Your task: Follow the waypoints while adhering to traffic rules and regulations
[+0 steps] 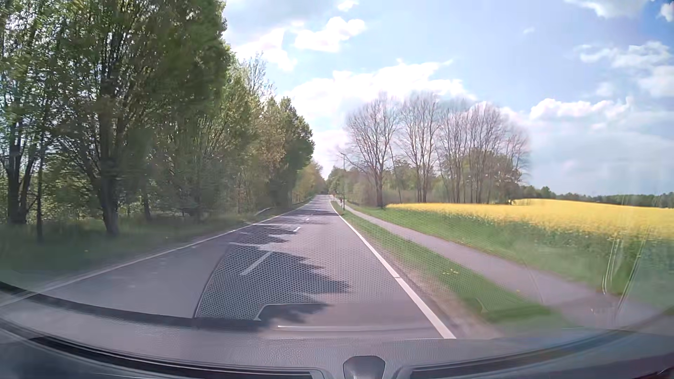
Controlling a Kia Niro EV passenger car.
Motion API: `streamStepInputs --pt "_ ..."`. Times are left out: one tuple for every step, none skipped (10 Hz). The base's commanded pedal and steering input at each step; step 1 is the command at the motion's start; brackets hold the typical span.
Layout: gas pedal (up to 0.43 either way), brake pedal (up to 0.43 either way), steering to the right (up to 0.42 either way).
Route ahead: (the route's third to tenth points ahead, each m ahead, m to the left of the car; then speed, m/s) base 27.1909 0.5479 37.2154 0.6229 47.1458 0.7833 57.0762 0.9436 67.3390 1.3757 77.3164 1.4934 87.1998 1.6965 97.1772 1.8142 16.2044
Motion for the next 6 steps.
streamStepInputs --pt "0.059 0.0 -0.006" --pt "0.059 0.0 -0.006" --pt "0.059 0.0 -0.006" --pt "0.059 0.0 -0.006" --pt "0.059 0.0 -0.006" --pt "0.059 0.0 -0.006"
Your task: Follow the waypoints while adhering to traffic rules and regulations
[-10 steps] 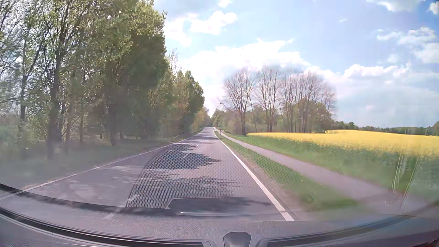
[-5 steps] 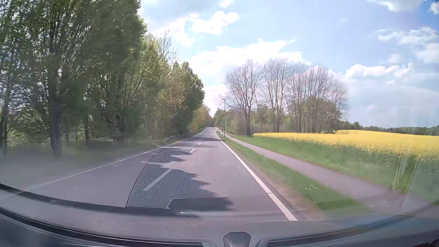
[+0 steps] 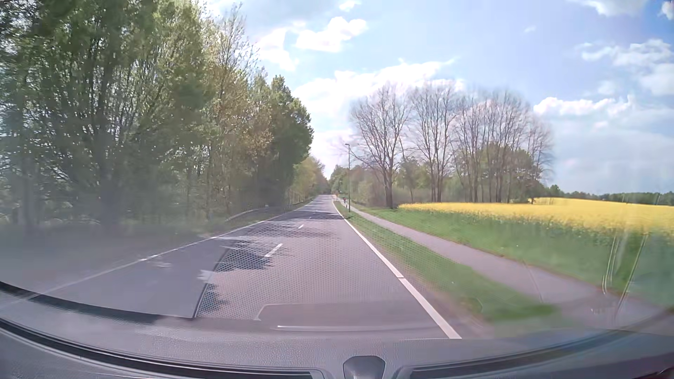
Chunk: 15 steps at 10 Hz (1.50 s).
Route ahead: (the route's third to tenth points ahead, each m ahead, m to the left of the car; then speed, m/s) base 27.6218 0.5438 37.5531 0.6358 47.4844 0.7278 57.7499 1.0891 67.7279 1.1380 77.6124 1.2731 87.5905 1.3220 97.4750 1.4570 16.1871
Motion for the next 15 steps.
streamStepInputs --pt "0.059 0.0 -0.006" --pt "0.059 0.0 -0.006" --pt "0.059 0.0 -0.006" --pt "0.047 0.0 -0.005" --pt "0.047 0.0 -0.005" --pt "0.047 0.0 -0.005" --pt "0.047 0.0 -0.005" --pt "0.047 0.0 -0.005" --pt "0.047 0.0 -0.005" --pt "0.047 0.0 -0.005" --pt "0.047 0.0 -0.005" --pt "0.047 0.0 -0.007" --pt "0.047 0.0 -0.007" --pt "0.047 0.0 -0.007" --pt "0.047 0.0 -0.006"
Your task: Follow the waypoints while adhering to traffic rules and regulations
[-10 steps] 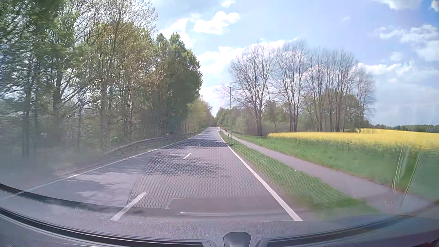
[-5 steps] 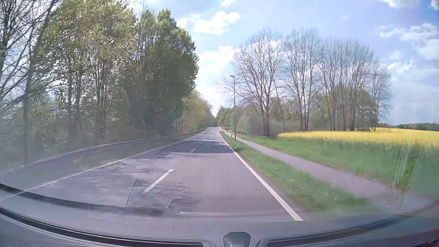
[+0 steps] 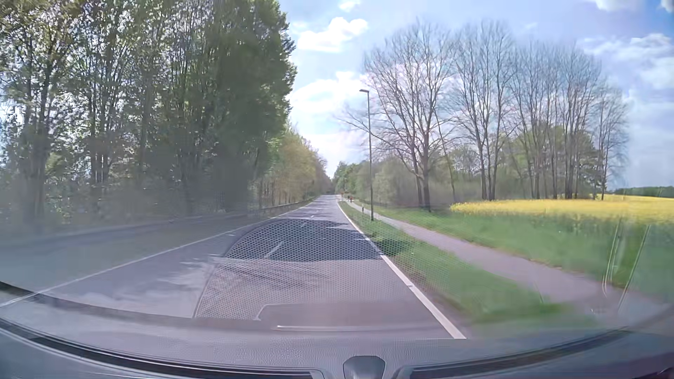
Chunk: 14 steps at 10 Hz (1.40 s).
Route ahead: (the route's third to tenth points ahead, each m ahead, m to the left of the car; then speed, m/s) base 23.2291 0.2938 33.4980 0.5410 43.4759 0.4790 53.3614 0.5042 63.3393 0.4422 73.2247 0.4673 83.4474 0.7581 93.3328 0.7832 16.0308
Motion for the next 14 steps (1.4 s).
streamStepInputs --pt "0.047 0.0 -0.006" --pt "0.047 0.0 -0.005" --pt "0.047 0.0 -0.005" --pt "0.047 0.0 -0.005" --pt "0.047 0.0 -0.005" --pt "0.047 0.0 -0.005" --pt "0.047 0.0 -0.005" --pt "0.047 0.0 -0.005" --pt "0.047 0.0 -0.005" --pt "0.047 0.0 -0.005" --pt "0.059 0.0 -0.005" --pt "0.059 0.0 -0.005" --pt "0.059 0.0 -0.005" --pt "0.059 0.0 -0.005"
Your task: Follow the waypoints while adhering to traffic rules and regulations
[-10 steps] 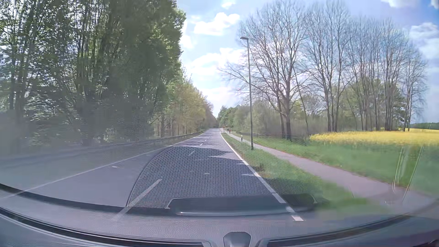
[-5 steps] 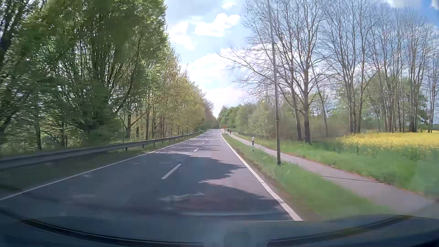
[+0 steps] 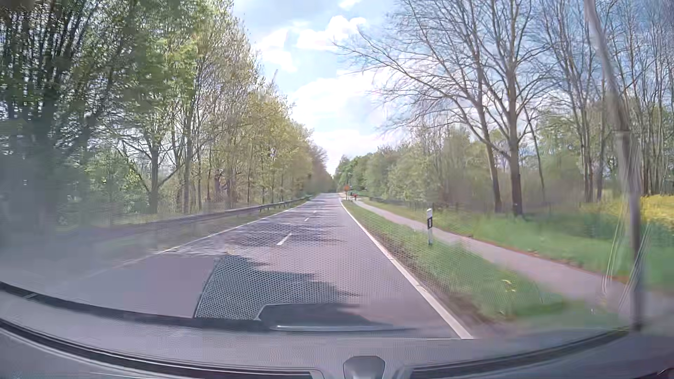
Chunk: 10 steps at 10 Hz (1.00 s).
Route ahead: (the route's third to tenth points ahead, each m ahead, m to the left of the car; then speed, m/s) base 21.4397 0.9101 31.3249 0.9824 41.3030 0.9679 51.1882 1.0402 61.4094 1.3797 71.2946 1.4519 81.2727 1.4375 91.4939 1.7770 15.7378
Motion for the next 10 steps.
streamStepInputs --pt "0.059 0.0 -0.005" --pt "0.059 0.0 -0.005" --pt "0.059 0.0 -0.005" --pt "0.059 0.0 -0.005" --pt "0.059 0.0 -0.005" --pt "0.059 0.0 -0.004" --pt "0.059 0.0 -0.004" --pt "0.059 0.0 -0.004" --pt "0.059 0.0 -0.004" --pt "0.059 0.0 -0.004"
